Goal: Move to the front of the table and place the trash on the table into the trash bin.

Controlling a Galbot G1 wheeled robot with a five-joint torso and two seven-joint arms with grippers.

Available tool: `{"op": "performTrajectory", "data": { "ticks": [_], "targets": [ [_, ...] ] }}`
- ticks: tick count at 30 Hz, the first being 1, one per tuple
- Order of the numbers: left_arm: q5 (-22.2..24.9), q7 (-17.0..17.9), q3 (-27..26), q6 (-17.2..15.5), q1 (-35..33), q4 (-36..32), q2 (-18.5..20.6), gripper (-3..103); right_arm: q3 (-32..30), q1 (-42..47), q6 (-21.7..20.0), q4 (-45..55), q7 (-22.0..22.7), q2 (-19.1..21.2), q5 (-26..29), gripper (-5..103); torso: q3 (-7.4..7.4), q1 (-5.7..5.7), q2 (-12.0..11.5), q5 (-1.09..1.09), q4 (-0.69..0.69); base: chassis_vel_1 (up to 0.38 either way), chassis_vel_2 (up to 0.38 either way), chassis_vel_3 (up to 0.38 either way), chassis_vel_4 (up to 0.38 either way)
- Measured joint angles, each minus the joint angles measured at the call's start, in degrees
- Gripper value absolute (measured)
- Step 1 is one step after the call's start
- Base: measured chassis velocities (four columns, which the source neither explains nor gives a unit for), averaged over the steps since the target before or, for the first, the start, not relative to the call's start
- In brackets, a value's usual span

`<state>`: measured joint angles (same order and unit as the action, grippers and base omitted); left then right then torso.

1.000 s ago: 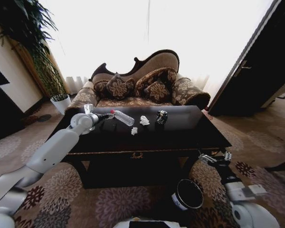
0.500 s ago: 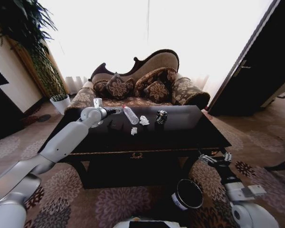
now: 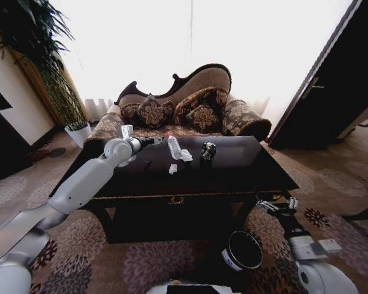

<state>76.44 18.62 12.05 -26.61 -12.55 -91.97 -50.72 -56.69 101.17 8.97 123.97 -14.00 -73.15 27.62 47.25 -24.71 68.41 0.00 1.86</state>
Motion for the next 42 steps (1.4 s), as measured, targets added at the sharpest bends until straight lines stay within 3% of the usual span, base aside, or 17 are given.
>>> {"op": "performTrajectory", "data": {
  "ticks": [5,8,9,12,16,19,20,24,25,28,29,32,38,42],
  "targets": [
    [-0.32,1.34,-6.94,1.21,-5.11,-6.32,2.47,100,-0.87,0.25,0.1,0.26,0.05,-0.11,0.44,100,0.0,-0.01,0.0,0.01,0.02,0.0,0.0,0.0,0.0],
    [-3.17,0.34,-16.06,1.27,-16.48,-15.38,7.9,100,-1.2,0.12,0.11,0.37,0.09,0.19,0.79,100,0.0,0.0,0.0,-0.03,-0.03,0.0,0.0,0.0,0.0],
    [-3.17,0.34,-16.06,1.27,-16.48,-15.38,7.9,100,-1.2,0.12,0.11,0.37,0.09,0.19,0.79,100,0.0,0.0,0.0,-0.03,-0.03,0.0,0.0,0.0,0.0],
    [-4.38,-0.65,-22.49,1.41,-24.88,-19.61,11.57,100,-0.55,-0.33,0.11,0.15,0.09,0.75,0.81,100,-0.01,0.02,0.01,-0.02,-0.07,0.0,0.0,0.0,0.0],
    [-4.22,-0.87,-22.87,2.27,-25.98,-19.65,12.59,100,0.33,-0.52,0.06,0.1,0.09,0.8,0.47,100,-0.01,0.02,0.01,-0.02,-0.04,0.0,0.0,0.0,0.0],
    [-1.81,-1.5,-16.19,4.19,-20.17,-17.19,12.37,100,1.21,-0.23,-0.12,0.62,0.09,0.15,-0.23,100,0.01,0.0,0.0,0.01,-0.02,0.0,0.0,0.0,0.0],
    [-1.81,-1.5,-16.19,4.19,-20.17,-17.19,12.37,100,1.21,-0.23,-0.12,0.62,0.09,0.15,-0.23,100,0.01,0.0,0.0,0.01,-0.02,0.0,0.0,0.0,0.0],
    [1.65,-1.8,-6.31,4.39,-8.07,-11.55,8.09,100,0.53,0.47,-0.31,1.41,0.1,-0.46,-0.36,100,0.0,0.0,0.01,0.01,-0.01,0.0,0.0,0.0,0.0],
    [1.65,-1.8,-6.31,4.39,-8.07,-11.55,8.09,100,0.53,0.47,-0.31,1.41,0.1,-0.46,-0.36,100,0.0,0.0,0.01,0.01,-0.01,0.0,0.0,0.0,0.0],
    [3.03,-2.37,2.73,4.31,-0.06,-5.42,3.08,100,-0.58,0.67,-0.37,1.44,0.11,-0.52,-0.16,100,0.01,0.01,0.0,0.01,-0.01,0.0,0.0,0.0,0.0],
    [3.03,-2.37,2.73,4.31,-0.06,-5.42,3.08,100,-0.58,0.67,-0.37,1.44,0.11,-0.52,-0.16,100,0.01,0.01,0.0,0.01,-0.01,0.0,0.0,0.0,0.0],
    [5.91,-1.02,9.76,2.91,6.48,0.58,-3.19,100,-1.2,0.73,-0.46,1.41,0.13,-0.71,0.18,100,0.01,-0.01,0.0,0.04,0.01,0.0,0.0,0.0,0.0],
    [8.08,1.79,13.98,-1.33,11.5,6.43,-9.57,100,-1.87,0.68,-0.37,0.28,0.13,-0.46,0.57,100,0.01,-0.01,0.0,0.02,0.0,0.0,0.0,0.0,0.0],
    [9.36,3.61,14.86,-4.39,13.37,6.9,-10.38,100,-2.27,0.53,-0.2,-0.24,0.13,-0.03,1.02,100,0.01,0.0,0.0,0.01,0.0,0.0,0.0,0.0,0.0]
  ]
}}
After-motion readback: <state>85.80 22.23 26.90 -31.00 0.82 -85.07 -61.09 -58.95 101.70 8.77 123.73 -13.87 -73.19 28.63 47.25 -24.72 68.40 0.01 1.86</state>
